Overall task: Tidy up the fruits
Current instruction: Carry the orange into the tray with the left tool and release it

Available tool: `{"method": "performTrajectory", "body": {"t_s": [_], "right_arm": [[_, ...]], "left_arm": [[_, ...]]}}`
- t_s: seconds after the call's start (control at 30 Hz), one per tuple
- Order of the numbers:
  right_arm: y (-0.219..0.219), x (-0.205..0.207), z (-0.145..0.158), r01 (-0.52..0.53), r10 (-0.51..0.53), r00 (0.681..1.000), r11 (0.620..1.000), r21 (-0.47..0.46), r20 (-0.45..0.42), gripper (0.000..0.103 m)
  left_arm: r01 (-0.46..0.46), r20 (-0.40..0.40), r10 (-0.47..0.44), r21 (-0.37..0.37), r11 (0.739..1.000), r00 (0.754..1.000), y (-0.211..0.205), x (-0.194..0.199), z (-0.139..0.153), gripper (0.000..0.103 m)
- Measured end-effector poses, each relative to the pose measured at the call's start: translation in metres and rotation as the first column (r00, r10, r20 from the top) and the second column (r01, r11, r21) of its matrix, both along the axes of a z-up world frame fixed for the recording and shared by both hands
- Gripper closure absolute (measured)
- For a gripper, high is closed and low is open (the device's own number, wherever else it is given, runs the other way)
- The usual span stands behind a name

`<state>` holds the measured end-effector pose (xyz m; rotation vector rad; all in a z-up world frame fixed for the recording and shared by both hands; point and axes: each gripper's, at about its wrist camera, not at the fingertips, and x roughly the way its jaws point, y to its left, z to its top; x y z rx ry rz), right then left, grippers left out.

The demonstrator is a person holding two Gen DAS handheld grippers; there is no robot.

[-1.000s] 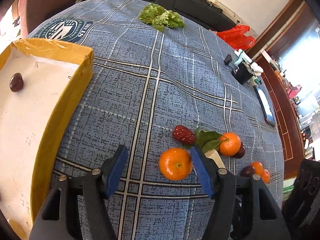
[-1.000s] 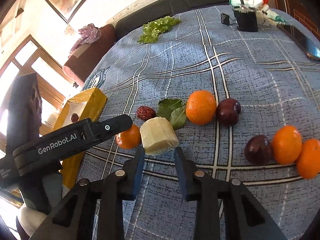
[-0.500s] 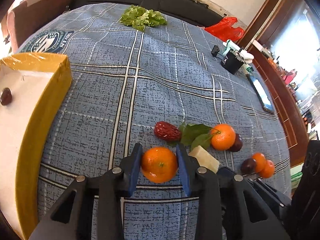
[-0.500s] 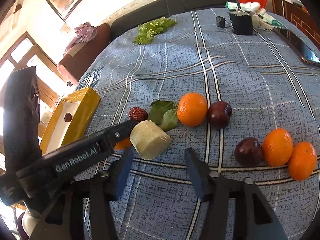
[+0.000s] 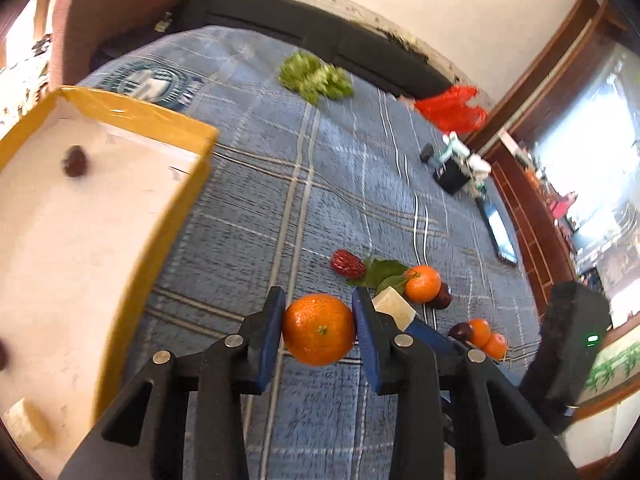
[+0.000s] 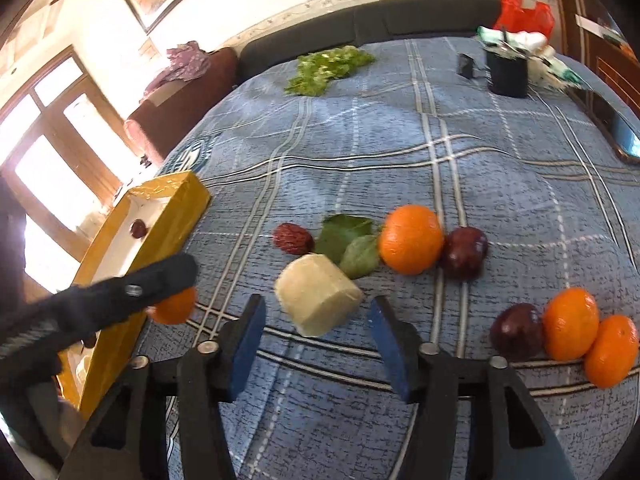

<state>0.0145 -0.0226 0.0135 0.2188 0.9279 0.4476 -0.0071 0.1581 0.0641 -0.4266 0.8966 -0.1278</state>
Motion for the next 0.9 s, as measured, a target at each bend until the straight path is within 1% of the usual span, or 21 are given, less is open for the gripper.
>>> {"method": "performTrajectory", "body": {"t_s": [0.03,0.07,0.1,0.17,0.23,0.3,0.4,0.53,0.6,0.67,0.77,0.83,0.87,0.9], "right_arm": [[0.003,-0.002,0.0,-0.006,0.006,1.0,1.0,-0.016,0.013,0.056],[0.004,-0.003,0.001,-0.004,0.005,1.0,0.999,-0.038,0.028,0.062],[0.006,-0.004,0.001,-0.007,0.01,0.999,0.999,-0.053,0.04,0.064],[0.005,-0.003,0.0,-0.005,0.007,0.999,0.999,-0.04,0.041,0.065],[0.001,-0.002,-0.001,0.0,0.001,0.999,1.0,-0.021,0.037,0.066],[-0.001,-0.006,0.001,0.011,-0.01,0.999,1.0,-0.016,0.053,0.073],[0.003,-0.013,0.008,0.027,-0.022,0.994,0.999,-0.046,0.107,0.076],[0.019,-0.022,0.011,0.027,-0.004,0.987,0.989,-0.146,0.161,0.077],[0.023,-0.025,0.014,0.019,0.006,0.987,0.988,-0.153,0.162,0.086],[0.022,-0.028,0.017,0.018,0.002,0.989,0.991,-0.136,0.146,0.091],[0.018,-0.03,0.024,0.028,-0.011,0.988,0.994,-0.11,0.157,0.09],[0.015,-0.029,0.028,0.049,-0.032,0.987,0.993,-0.105,0.16,0.088],[0.015,-0.027,0.028,0.045,-0.028,0.988,0.993,-0.112,0.151,0.077],[0.015,-0.024,0.027,0.043,-0.027,0.99,0.993,-0.111,0.138,0.059]], "left_arm": [[-0.025,0.009,0.025,0.002,1.0,1.0,0.006,-0.006,0.004,0.07],[-0.046,0.018,0.046,0.001,0.999,0.999,0.011,-0.011,0.008,0.069],[-0.06,0.029,0.06,-0.003,0.998,0.998,0.018,-0.017,0.012,0.069],[-0.084,0.05,0.083,0.005,0.996,0.995,0.03,-0.028,0.021,0.069],[-0.124,0.089,0.123,0.013,0.992,0.988,0.047,-0.045,0.031,0.069],[-0.168,0.11,0.165,0.013,0.986,0.98,0.066,-0.059,0.037,0.069],[-0.229,0.106,0.229,-0.012,0.973,0.968,0.097,-0.073,0.039,0.069],[-0.294,0.112,0.294,-0.018,0.956,0.949,0.128,-0.088,0.038,0.069],[-0.309,0.119,0.309,-0.021,0.951,0.943,0.14,-0.094,0.038,0.069],[-0.327,0.12,0.33,-0.039,0.944,0.936,0.153,-0.099,0.036,0.069],[-0.344,0.112,0.351,-0.078,0.936,0.93,0.168,-0.104,0.031,0.069],[-0.348,0.111,0.356,-0.091,0.933,0.928,0.173,-0.107,0.029,0.069],[-0.349,0.112,0.358,-0.094,0.932,0.927,0.175,-0.108,0.029,0.069],[-0.351,0.113,0.361,-0.099,0.931,0.926,0.177,-0.109,0.029,0.069]]}}
